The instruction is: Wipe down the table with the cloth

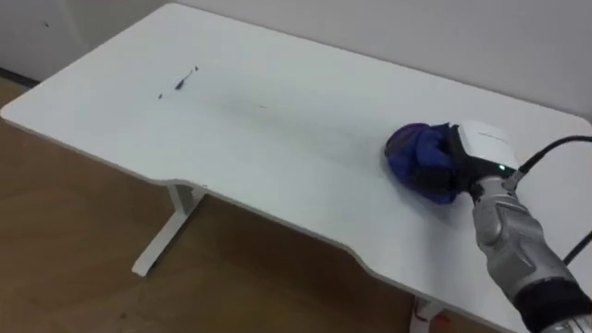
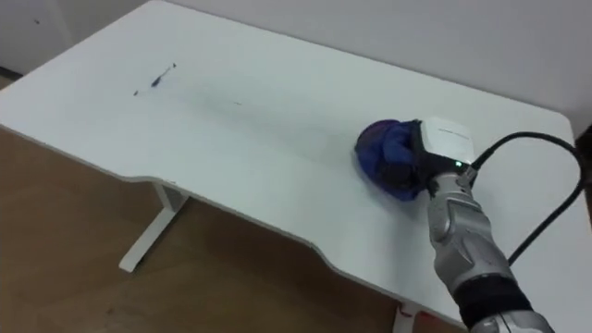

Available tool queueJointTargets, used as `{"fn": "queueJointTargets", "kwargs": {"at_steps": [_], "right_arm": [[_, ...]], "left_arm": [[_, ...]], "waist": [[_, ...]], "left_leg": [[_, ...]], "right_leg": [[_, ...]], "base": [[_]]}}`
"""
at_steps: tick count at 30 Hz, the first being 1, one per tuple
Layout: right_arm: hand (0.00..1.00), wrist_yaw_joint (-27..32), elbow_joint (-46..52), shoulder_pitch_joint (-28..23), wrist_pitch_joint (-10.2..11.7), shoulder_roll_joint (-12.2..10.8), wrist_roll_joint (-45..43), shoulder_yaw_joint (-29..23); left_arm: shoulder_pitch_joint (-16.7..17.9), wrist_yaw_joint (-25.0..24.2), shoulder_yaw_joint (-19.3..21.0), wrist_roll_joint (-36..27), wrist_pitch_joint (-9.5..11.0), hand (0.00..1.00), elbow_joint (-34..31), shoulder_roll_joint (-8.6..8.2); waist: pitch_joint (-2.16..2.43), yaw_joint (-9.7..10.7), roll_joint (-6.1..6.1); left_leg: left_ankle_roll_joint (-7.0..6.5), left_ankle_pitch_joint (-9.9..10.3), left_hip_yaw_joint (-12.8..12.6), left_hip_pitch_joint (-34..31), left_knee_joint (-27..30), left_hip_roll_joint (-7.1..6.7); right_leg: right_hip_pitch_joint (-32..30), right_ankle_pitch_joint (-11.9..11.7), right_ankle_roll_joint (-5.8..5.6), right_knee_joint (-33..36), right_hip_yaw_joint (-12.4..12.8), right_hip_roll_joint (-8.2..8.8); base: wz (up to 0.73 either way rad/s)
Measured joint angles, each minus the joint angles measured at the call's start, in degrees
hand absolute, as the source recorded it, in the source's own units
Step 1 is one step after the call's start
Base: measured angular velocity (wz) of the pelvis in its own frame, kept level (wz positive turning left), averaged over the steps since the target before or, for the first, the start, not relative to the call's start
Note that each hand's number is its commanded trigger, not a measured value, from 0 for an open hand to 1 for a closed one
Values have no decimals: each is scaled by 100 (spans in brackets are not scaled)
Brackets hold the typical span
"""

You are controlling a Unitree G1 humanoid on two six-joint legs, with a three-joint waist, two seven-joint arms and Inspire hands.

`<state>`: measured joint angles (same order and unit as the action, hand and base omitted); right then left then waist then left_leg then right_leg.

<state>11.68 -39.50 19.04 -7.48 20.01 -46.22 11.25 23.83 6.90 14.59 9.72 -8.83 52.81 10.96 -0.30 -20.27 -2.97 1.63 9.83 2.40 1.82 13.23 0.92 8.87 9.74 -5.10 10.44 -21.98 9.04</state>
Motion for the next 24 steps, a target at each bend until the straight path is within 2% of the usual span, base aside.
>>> {"fn": "queueJointTargets", "kwargs": {"at_steps": [2,3,4,5,9,11,13,17,19,24], "right_arm": [[100,-1,-319,-91,1,59,121,-73],[100,7,-303,-144,48,59,203,-164],[75,12,-267,-173,127,64,259,-209],[0,19,-269,-190,195,69,342,-208],[0,48,-267,-272,302,68,496,-191],[0,85,-267,-280,283,58,484,-160],[0,85,-245,-367,267,53,423,-160],[0,98,70,-681,268,52,339,-189],[0,129,222,-832,293,52,339,-233],[0,179,689,-1236,334,52,348,-381]], "left_arm": [[56,-70,-6,0,0,0,0,-1],[59,-97,-4,3,0,0,1,-1],[70,-117,-3,1,2,0,2,1],[39,-116,-3,1,9,0,2,9],[-150,-102,-18,1,57,0,-1,8],[-305,-88,-53,0,116,0,-119,7],[-307,-87,-61,1,191,0,-250,-12],[-302,-67,-139,0,185,0,-279,-71],[-298,-22,-138,0,186,0,-279,-110],[-228,92,-182,-6,186,0,-271,-123]], "waist": [[-16,106,7],[-17,118,13],[-13,174,18],[-13,236,18],[-13,338,-9],[-27,353,-29],[-11,360,-53],[-14,455,-53],[-21,508,-27],[5,696,24]], "left_leg": [[1,0,185,-10,-3,-19],[1,0,190,-9,-11,-20],[2,-1,189,0,-54,-21],[4,-2,185,26,-89,-20],[4,-2,135,136,-167,-18],[1,0,66,182,-193,-16],[-7,8,2,213,-200,-11],[-13,15,-106,257,-238,-5],[-11,17,-160,309,-256,11],[-9,17,-218,348,-262,33]], "right_leg": [[80,1,-1,17,-176,-1],[83,4,-6,17,-178,0],[76,19,-30,14,-181,3],[82,25,-39,6,-176,2],[134,26,-40,8,-142,10],[133,25,-40,7,9,7],[125,25,-40,7,96,6],[123,25,-40,8,150,9],[108,25,-40,6,176,4],[138,25,-40,12,236,-10]], "base": [[41],[19],[0],[-3],[-8],[-13],[-20],[-14],[-12],[-8]]}}
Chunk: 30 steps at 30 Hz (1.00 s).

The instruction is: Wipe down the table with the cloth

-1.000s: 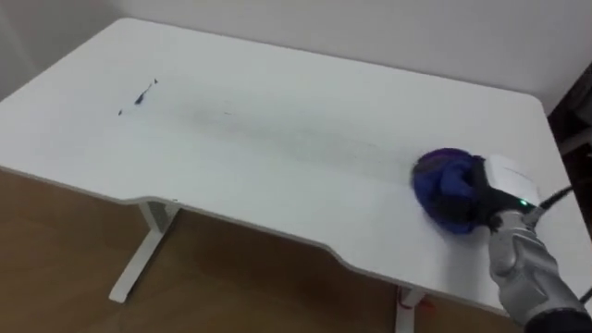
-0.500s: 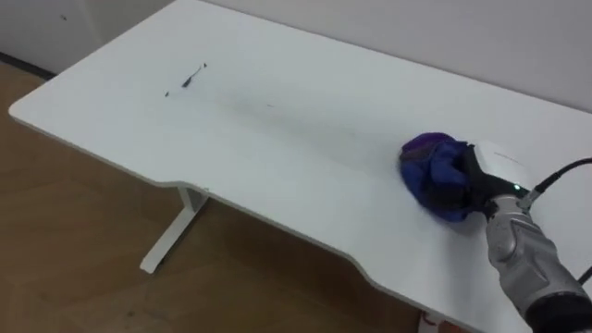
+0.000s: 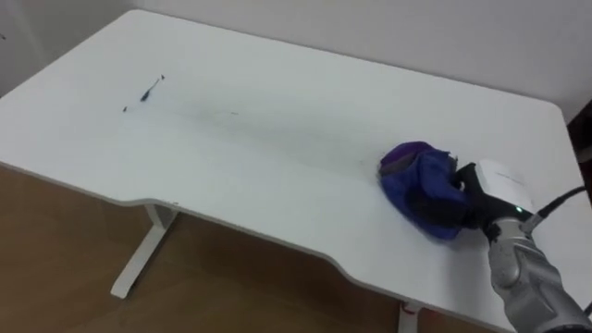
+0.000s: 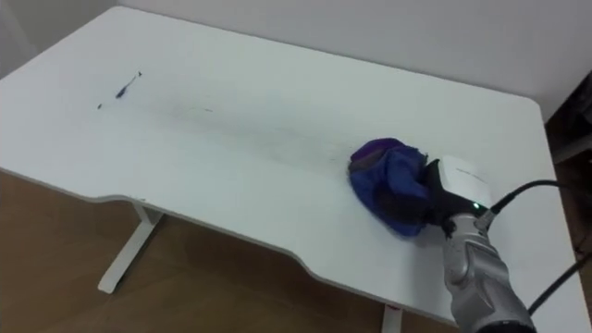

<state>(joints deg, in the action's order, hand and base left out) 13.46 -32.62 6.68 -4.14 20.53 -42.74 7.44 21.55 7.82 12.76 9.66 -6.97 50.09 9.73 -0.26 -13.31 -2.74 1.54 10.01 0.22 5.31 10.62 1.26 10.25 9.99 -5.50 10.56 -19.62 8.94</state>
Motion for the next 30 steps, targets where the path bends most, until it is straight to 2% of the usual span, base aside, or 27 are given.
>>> {"fn": "queueJointTargets", "kwargs": {"at_steps": [3,5,12,14,18,24,26,30], "right_arm": [[0,51,145,-110,56,0,-3,-20],[0,51,277,-156,75,-6,-6,-61],[0,53,534,-292,104,-62,5,-456],[0,101,679,-294,127,-65,6,-464],[0,215,714,-295,168,-71,5,-524],[0,580,1031,-318,236,-102,101,-905],[0,817,1040,-333,362,-101,347,-1117],[0,1102,1080,-397,413,-101,772,-1467]], "left_arm": [[87,59,-68,-4,0,0,2,-3],[92,49,-66,3,0,0,53,-3],[66,12,-68,6,4,0,54,-4],[28,20,-103,10,6,0,49,-3],[-91,44,-127,12,15,0,47,-4],[-175,119,-120,6,108,0,7,-4],[-174,199,-113,-5,155,0,13,-4],[-140,255,-87,10,228,0,67,-8]], "waist": [[2,105,47],[2,232,44],[10,404,29],[14,532,20],[29,586,-6],[33,589,-26],[33,663,-31],[28,695,-20]], "left_leg": [[2,3,-97,41,-31,8],[3,4,-104,47,-32,8],[2,5,-242,129,-94,15],[1,5,-246,126,-90,15],[1,4,-272,121,-85,21],[-2,5,-378,131,-117,22],[-8,13,-382,151,-118,23],[-8,14,-395,168,-142,24]], "right_leg": [[-24,0,0,1,86,1],[-27,0,0,2,95,3],[-27,0,1,9,237,1],[-35,0,1,9,238,2],[-78,-1,1,12,257,-4],[-118,-1,2,14,383,-8],[-120,-1,2,9,384,-4],[-125,-1,2,8,383,-5]], "base": [[-16],[-2],[-10],[0],[-4],[-8],[0],[0]]}}
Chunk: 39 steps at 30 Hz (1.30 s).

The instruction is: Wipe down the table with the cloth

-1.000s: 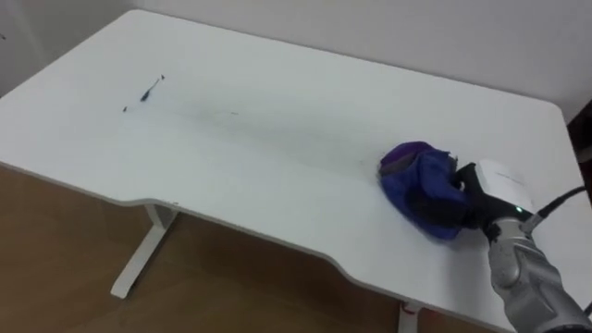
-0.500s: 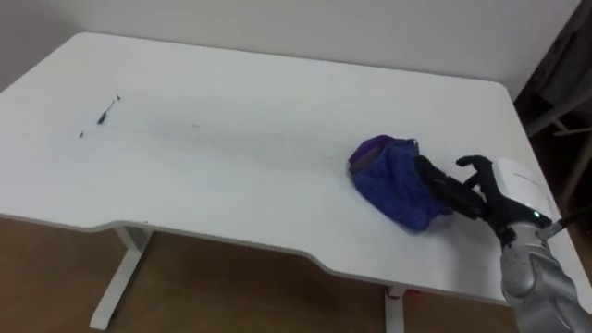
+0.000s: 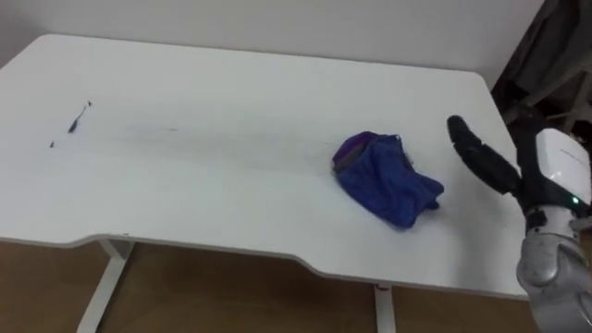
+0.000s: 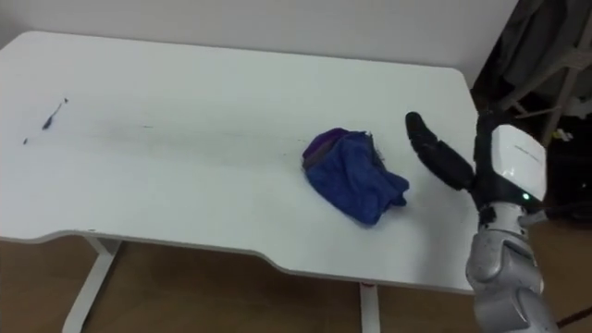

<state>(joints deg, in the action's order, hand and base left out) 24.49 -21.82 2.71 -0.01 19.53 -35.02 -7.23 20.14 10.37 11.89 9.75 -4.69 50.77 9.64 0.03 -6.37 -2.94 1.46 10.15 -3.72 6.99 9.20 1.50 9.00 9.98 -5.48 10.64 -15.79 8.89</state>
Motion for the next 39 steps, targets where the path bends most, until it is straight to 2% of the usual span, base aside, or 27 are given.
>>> {"fn": "queueJointTargets", "kwargs": {"at_steps": [5,9,11,15,20,24,26,31,33,35,39], "right_arm": [[0,360,-8,-79,114,32,592,-724],[0,507,-166,-325,137,37,1346,-1151],[0,566,-666,-412,138,37,1821,-1403],[0,745,-1384,-603,114,36,2682,-1515],[0,930,-1947,-994,120,22,3958,-2074],[0,1003,-2578,-1145,124,-3,4500,-2134],[0,1005,-3077,-1306,127,-131,4726,-2201],[0,739,-3969,-1591,6,-504,4803,-2066],[0,588,-4310,-1595,-87,-590,4737,-1763],[0,391,-4365,-1647,-190,-749,4136,-1226],[0,109,-4387,-1587,-206,-878,3416,-461]], "left_arm": [[121,9,327,-4,-1,0,-17,-34],[224,10,389,-4,-1,0,-52,-37],[229,11,511,-2,4,0,-52,-38],[220,24,617,-4,4,0,-13,-34],[247,24,664,-13,3,0,1,-41],[318,29,670,-15,2,0,-8,-42],[317,23,771,-11,2,0,-1,-42],[313,-3,777,-4,-13,0,94,-156],[306,-5,708,-1,-18,0,152,-192],[217,-6,555,2,-20,0,381,-216],[164,26,228,8,-17,0,494,-234]], "waist": [[-3,179,23],[2,316,12],[9,387,-24],[-10,501,-74],[-1,676,-30],[1,807,-36],[22,822,-35],[47,804,14],[47,791,43],[45,756,102],[33,705,153]], "left_leg": [[6,5,-18,42,-28,15],[7,5,-45,55,-58,18],[7,5,-85,84,-77,21],[5,9,-163,83,-93,24],[7,27,-215,129,-100,29],[13,73,-288,133,-84,53],[28,98,-301,131,-59,79],[34,120,-335,139,-42,87],[34,123,-361,161,-50,88],[37,137,-402,174,-52,96],[34,168,-400,169,-41,99]], "right_leg": [[4,0,0,-9,14,-15],[3,0,0,-8,17,-17],[7,0,0,-5,73,-23],[-6,0,0,-4,147,-24],[0,1,-1,-6,221,-32],[-3,0,0,-37,298,-56],[7,-3,9,-106,316,-86],[21,9,18,-108,344,-95],[27,9,18,-97,367,-98],[5,7,19,-84,419,-105],[26,6,19,-83,411,-106]], "base": [[-1],[-3],[-9],[-11],[-4],[-10],[-4],[-2],[-8],[-9],[-1]]}}
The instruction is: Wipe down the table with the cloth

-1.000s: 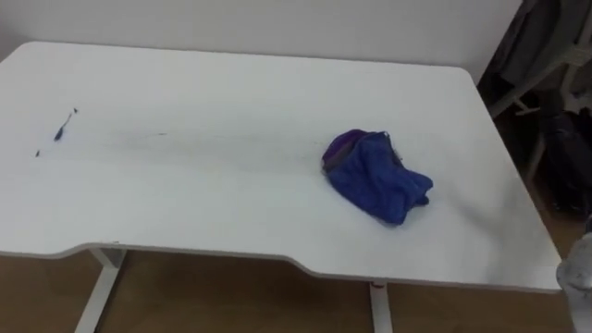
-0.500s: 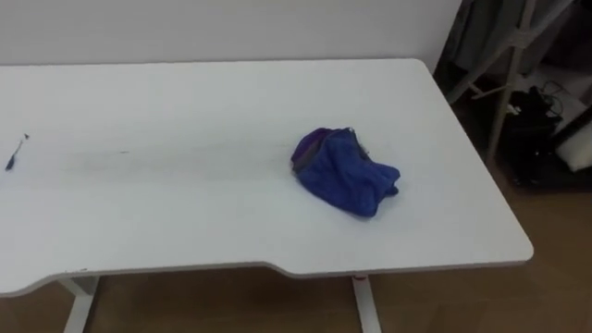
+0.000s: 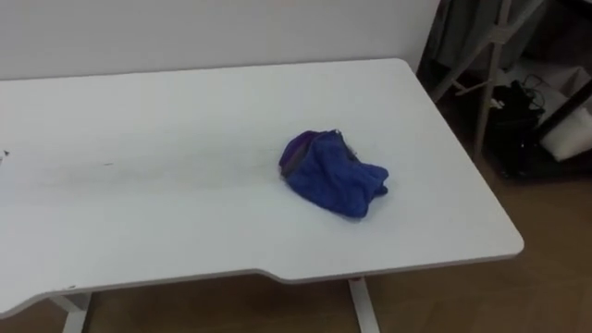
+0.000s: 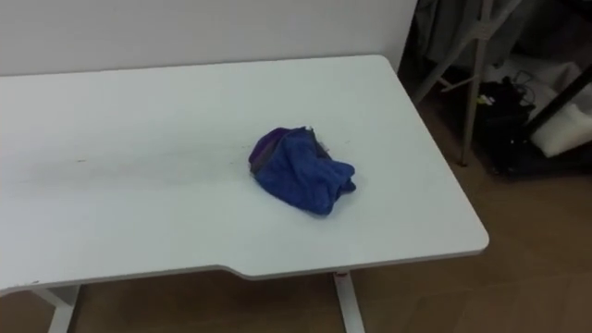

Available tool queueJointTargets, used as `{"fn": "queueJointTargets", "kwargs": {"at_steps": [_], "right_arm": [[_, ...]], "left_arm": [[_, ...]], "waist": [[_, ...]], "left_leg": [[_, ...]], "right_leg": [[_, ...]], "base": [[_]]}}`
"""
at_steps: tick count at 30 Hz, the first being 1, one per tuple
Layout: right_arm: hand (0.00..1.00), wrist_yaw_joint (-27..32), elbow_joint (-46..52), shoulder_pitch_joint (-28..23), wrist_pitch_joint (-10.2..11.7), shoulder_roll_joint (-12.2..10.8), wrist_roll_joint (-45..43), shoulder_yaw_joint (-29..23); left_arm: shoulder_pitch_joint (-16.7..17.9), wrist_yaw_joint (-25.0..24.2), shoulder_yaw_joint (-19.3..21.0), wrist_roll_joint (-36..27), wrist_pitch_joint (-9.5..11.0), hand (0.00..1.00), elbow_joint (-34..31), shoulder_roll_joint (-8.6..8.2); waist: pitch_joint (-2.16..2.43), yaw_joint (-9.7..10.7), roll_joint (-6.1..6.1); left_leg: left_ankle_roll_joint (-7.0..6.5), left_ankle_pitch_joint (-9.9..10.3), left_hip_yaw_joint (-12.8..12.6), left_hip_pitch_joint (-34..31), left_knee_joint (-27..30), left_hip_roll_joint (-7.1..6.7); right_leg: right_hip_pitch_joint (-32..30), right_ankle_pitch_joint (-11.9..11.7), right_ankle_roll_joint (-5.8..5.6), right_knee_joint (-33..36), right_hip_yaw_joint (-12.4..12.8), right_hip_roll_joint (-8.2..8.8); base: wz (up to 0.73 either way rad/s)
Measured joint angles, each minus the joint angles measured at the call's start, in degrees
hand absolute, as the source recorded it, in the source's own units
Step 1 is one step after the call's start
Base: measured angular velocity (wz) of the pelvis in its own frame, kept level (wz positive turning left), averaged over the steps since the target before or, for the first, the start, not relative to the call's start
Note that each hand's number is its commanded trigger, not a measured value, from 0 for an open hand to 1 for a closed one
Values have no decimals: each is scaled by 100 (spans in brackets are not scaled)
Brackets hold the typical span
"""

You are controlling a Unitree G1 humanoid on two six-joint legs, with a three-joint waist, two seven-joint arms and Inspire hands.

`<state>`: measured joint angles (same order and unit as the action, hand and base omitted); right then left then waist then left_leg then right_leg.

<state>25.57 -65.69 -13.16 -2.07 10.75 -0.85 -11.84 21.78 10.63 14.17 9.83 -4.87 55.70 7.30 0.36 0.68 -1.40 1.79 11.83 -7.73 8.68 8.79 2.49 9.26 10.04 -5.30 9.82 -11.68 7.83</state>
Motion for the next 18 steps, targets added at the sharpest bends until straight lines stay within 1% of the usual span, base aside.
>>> {"fn": "queueJointTargets", "kwargs": {"at_steps": [2,3,5,6,8,12,14,18], "right_arm": [[0,-92,10,36,-2,-81,-351,418],[0,-120,10,56,-2,-111,-467,476],[0,-290,15,167,6,-194,-805,716],[0,-329,15,196,7,-215,-854,768],[0,-470,15,315,10,-260,-909,1046],[0,-620,19,383,38,-262,-896,1355],[0,-714,20,386,87,-261,-899,1459],[0,-811,7,377,136,-261,-893,1506]], "left_arm": [[-78,22,-211,10,3,0,32,-17],[-125,26,-248,46,5,0,67,-23],[-240,65,-438,227,6,0,181,-47],[-253,86,-463,258,7,0,179,-68],[-259,184,-585,337,5,0,181,-157],[-227,266,-888,337,2,0,218,-179],[-219,264,-896,399,2,0,219,-199],[-205,264,-890,445,2,0,220,-199]], "waist": [[-7,-130,28],[-10,-161,36],[-24,-250,92],[-27,-255,107],[-43,-267,153],[-51,-273,179],[-53,-277,175],[-54,-278,182]], "left_leg": [[0,12,-2,-4,22,0],[-1,18,-1,-8,30,0],[-4,40,2,-24,56,2],[-5,44,3,-26,56,1],[-5,47,20,-39,49,1],[-5,47,44,-44,37,1],[-5,47,44,-41,32,1],[-5,47,45,-21,-7,0]], "right_leg": [[11,-3,0,-1,5,0],[11,-3,0,-1,5,0],[10,-4,-2,-6,4,0],[10,-4,-2,-8,0,1],[8,-4,-4,-15,-20,1],[10,-2,-7,-23,-58,-2],[8,-2,-7,-23,-71,-1],[15,-2,-7,-24,-105,0]], "base": [[0],[0],[0],[0],[5],[4],[0],[0]]}}
